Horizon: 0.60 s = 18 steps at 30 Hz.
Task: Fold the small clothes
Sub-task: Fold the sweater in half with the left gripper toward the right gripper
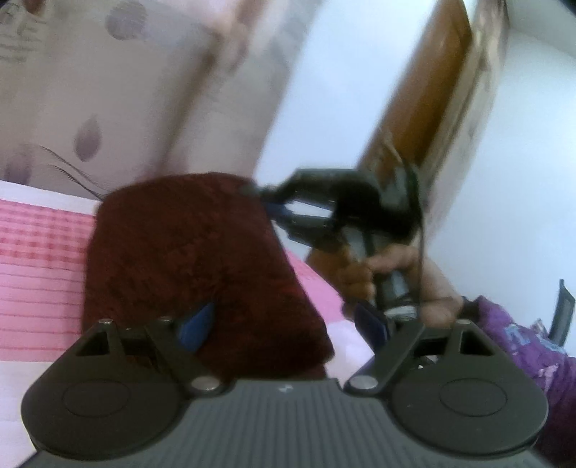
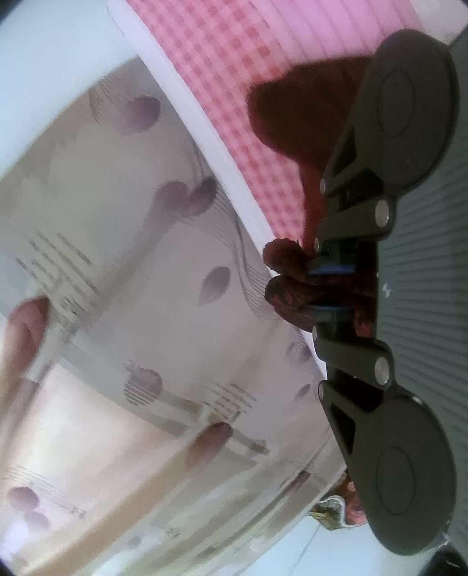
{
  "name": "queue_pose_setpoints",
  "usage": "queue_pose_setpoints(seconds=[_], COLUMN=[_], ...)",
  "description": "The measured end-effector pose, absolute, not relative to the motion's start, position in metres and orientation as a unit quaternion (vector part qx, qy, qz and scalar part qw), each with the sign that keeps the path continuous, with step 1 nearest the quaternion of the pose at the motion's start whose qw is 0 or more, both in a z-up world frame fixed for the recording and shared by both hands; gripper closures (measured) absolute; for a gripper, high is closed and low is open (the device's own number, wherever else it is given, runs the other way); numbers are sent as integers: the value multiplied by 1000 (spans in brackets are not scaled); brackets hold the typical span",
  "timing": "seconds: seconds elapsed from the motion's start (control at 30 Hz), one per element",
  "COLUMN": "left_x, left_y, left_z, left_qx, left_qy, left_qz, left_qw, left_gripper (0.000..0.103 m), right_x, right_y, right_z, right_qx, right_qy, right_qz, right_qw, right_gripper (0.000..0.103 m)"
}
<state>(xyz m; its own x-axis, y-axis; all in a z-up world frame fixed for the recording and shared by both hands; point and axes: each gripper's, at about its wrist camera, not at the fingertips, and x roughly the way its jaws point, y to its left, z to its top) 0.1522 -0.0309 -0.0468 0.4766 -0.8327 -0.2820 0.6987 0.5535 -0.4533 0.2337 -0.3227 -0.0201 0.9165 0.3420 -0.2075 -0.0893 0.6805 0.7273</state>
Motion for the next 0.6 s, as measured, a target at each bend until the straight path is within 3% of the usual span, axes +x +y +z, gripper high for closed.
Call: queue_pose_setpoints(seconds=[0.6], left_x=[169], left_y=[-108], left_z=[-67], left_qx=[-104], left_qy=[287], left_qz=[-488], left_qw=[818], left_gripper=[18], right_x=[227], right_y=[-424], right_z=[-118], right_qx=[480], right_qy=[101], right_qz=[105], right_qw=[865], right_gripper=[83])
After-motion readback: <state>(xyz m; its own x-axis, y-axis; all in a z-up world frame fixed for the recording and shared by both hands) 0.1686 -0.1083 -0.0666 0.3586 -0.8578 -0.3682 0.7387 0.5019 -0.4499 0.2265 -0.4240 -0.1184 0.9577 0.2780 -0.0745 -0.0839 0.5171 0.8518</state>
